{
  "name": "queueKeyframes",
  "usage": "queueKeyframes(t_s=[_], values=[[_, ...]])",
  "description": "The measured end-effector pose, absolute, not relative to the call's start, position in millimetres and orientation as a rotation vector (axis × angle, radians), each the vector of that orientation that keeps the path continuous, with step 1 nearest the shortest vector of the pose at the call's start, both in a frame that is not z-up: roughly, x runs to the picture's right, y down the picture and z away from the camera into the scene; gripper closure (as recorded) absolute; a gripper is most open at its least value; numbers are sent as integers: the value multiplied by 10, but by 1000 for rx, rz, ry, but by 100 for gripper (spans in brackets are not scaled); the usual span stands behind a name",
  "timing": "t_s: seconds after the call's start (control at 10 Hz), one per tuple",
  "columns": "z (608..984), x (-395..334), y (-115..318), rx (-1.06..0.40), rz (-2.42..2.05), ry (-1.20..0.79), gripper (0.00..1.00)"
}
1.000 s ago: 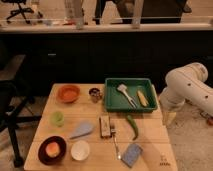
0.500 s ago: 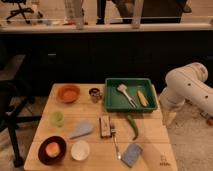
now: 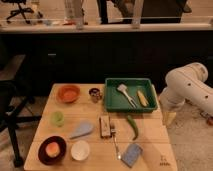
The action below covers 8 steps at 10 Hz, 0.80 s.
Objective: Place banana in red bowl
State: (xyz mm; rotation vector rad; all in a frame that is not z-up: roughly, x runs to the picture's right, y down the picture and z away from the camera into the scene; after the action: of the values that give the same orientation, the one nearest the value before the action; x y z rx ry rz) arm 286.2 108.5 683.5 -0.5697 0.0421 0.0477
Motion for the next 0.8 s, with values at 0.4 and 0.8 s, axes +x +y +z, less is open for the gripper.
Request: queueKeyframes(t_s=[0.4,0.8], values=[[6820,2864,989,-587,101,13,20],[6972,2656,667,-632,200,1,20]])
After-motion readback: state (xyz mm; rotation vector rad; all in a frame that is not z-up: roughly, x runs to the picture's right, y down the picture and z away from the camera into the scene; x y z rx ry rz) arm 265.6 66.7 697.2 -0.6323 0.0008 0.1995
